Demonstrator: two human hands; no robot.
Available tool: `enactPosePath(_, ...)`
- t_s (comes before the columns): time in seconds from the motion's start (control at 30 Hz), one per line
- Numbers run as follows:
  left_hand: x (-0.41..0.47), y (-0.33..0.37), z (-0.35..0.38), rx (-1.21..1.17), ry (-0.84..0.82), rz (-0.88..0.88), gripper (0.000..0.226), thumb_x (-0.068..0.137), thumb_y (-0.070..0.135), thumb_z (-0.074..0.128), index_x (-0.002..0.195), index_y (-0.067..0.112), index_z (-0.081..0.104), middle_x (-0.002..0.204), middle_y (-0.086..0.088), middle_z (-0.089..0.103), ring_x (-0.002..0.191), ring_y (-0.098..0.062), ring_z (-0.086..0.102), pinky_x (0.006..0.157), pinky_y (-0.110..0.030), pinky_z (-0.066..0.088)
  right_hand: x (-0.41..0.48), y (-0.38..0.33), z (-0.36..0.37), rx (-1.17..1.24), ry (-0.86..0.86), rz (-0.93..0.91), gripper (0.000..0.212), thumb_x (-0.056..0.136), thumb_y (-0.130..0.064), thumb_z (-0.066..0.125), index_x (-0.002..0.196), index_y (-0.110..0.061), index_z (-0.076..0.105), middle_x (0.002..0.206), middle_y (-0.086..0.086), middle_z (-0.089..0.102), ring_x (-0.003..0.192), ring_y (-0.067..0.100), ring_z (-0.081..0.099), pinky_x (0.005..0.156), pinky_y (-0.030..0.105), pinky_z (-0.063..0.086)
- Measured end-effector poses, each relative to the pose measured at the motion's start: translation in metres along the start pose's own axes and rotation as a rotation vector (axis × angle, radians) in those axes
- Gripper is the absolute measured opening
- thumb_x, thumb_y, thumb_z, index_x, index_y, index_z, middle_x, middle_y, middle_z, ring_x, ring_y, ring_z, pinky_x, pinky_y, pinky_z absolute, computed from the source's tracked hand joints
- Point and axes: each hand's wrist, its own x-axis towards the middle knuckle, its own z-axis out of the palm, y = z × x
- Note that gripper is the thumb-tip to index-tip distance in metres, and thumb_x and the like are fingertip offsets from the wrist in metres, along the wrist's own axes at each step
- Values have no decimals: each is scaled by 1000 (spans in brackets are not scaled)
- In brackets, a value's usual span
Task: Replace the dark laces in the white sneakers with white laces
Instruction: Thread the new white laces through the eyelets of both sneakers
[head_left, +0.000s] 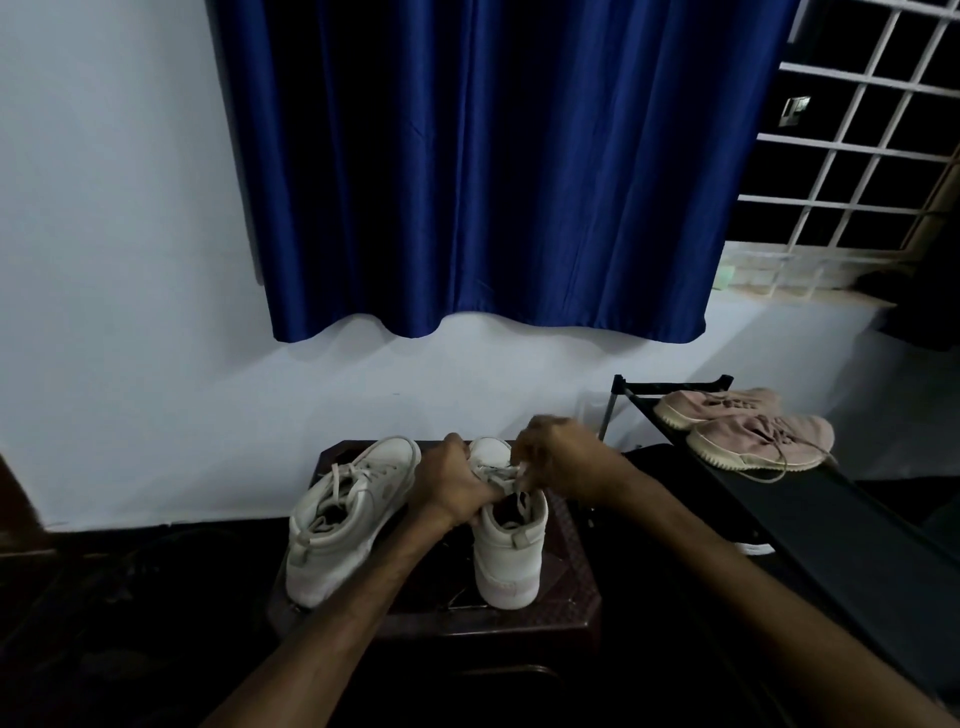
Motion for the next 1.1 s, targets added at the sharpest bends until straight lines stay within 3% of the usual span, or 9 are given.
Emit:
enactPosePath(0.07, -2, 1, 0, 8, 5, -1, 52, 63, 39, 83, 91, 15, 47, 83, 0, 61, 62, -18, 58, 41, -17, 42, -1, -6, 12, -98, -32, 12, 20, 79, -12, 72, 98, -15, 64, 102, 4, 57, 91, 22, 60, 74, 33, 48)
enactPosePath(0.2, -4, 0, 6, 24, 47, -36, 47, 66, 38, 80, 92, 17, 46, 94, -8, 66, 86, -30, 65, 65, -32, 48, -6, -19, 31, -240, 69, -61, 13, 82, -10, 62, 95, -6, 61, 102, 9, 57, 90, 29, 58, 64, 30, 30)
enactPosePath(0.3, -5, -1, 9, 20, 73, -54, 44, 69, 41, 78, 90, 18, 47, 100, -10, 66, 96, -32, 63, 68, -30, 40, -12, -18, 29, -181, 76, -46, 12, 84, -15, 63, 95, -10, 65, 101, 8, 63, 92, 26, 60, 66, 30, 38)
enactPosePath(0.37, -6, 0, 9, 24, 68, -75, 43, 70, 43, 77, 90, 18, 48, 101, -10, 66, 97, -32, 62, 69, -30, 39, -15, -15, 23, -103, -8, -6, 14, 83, -12, 66, 95, -17, 69, 99, 6, 68, 93, 24, 63, 73, 34, 49)
enactPosePath(0.5, -8, 4, 9, 9, 80, -76, 38, 74, 37, 75, 95, 13, 55, 103, -10, 66, 99, -32, 61, 71, -29, 40, -22, -25, 24, -155, -174, -58, 24, 80, -1, 61, 96, -16, 70, 100, 8, 67, 96, 26, 62, 70, 27, 37)
enactPosePath(0.7, -19, -2, -5, -137, -98, 12, 30, 67, 34, 72, 84, 22, 50, 88, -3, 69, 83, -26, 68, 75, -45, 57, -39, -35, 18, -202, -1, -28, 22, 94, -34, 54, 108, -20, 63, 116, 7, 64, 105, 28, 59, 69, 24, 27)
enactPosePath(0.8, -28, -6, -33, 24, -61, 163, 26, 81, 29, 71, 97, 23, 52, 93, 8, 65, 87, -15, 64, 78, -33, 52, -47, -34, 26, -168, -32, 4, 39, 90, -57, 53, 102, -21, 63, 104, 9, 67, 97, 32, 62, 74, 32, 43)
enactPosePath(0.9, -43, -20, -75, 263, 126, 257, 19, 89, 32, 65, 102, 24, 54, 101, 11, 62, 90, -10, 58, 78, -27, 43, -47, -35, 39, -167, -52, -4, 38, 96, -49, 48, 96, -14, 62, 105, 11, 65, 98, 33, 60, 71, 34, 41)
enactPosePath(1.1, -79, -68, -117, 656, 55, 87, 39, 86, 56, 58, 110, 26, 54, 116, 6, 53, 114, -19, 50, 88, -37, 46, -39, -35, 62, -118, -45, 33, 32, 100, -40, 43, 101, -10, 53, 110, 16, 62, 103, 38, 58, 78, 43, 47)
